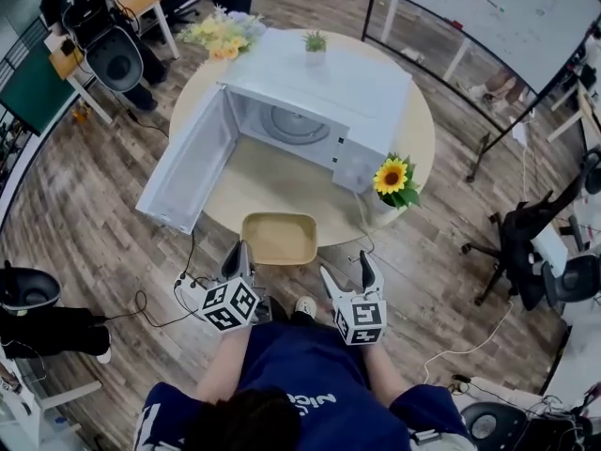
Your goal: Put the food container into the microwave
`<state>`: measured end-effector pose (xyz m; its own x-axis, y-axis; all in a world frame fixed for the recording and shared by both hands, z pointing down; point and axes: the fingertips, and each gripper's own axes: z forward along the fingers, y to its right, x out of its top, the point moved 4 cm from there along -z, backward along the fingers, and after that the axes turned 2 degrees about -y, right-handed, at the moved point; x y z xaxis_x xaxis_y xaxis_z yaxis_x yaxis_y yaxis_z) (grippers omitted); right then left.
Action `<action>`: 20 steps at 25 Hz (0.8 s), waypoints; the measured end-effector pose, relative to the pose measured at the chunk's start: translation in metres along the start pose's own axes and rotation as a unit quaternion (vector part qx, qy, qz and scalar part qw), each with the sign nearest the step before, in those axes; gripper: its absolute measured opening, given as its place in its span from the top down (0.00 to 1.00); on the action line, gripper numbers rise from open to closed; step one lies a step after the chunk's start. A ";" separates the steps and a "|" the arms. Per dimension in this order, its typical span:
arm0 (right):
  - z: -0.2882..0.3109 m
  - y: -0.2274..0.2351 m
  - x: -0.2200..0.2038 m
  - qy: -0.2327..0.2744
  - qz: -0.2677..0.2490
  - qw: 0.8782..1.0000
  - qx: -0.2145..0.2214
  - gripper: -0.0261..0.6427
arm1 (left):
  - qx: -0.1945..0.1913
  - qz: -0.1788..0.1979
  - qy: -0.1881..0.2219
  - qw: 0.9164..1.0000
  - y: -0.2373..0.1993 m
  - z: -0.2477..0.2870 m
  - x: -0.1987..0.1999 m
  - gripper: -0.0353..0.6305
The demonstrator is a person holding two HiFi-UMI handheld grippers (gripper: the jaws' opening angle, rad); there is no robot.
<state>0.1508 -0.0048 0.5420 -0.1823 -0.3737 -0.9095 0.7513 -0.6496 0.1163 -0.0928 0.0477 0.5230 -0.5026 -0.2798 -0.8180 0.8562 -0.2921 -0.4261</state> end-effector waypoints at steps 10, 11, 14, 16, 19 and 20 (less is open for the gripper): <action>0.025 0.000 -0.007 -0.032 0.012 0.999 -0.005 0.37 | -0.013 0.005 0.009 1.000 -0.002 0.048 0.032 0.91; 0.029 0.002 -0.005 -0.033 0.014 0.999 -0.009 0.37 | -0.017 0.008 0.009 1.000 -0.003 0.056 0.038 0.91; 0.046 0.008 0.006 -0.033 0.024 0.999 -0.024 0.37 | -0.025 0.020 0.007 0.999 -0.005 0.081 0.055 0.91; 0.061 0.012 0.015 -0.031 0.029 0.999 -0.034 0.36 | -0.030 0.025 0.004 0.999 -0.006 0.099 0.065 0.91; 0.085 0.015 0.025 -0.033 0.036 0.998 -0.044 0.36 | -0.041 0.031 -0.007 0.999 -0.009 0.126 0.074 0.91; 0.093 0.014 0.028 -0.035 0.037 0.998 -0.045 0.36 | -0.045 0.034 -0.012 0.998 -0.009 0.134 0.077 0.91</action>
<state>0.0973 -0.0859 0.5556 -0.1654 -0.4668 -0.8687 0.8178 -0.5573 0.1437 -0.1553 -0.0936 0.5159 -0.4452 -0.3182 -0.8370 0.8949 -0.1894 -0.4040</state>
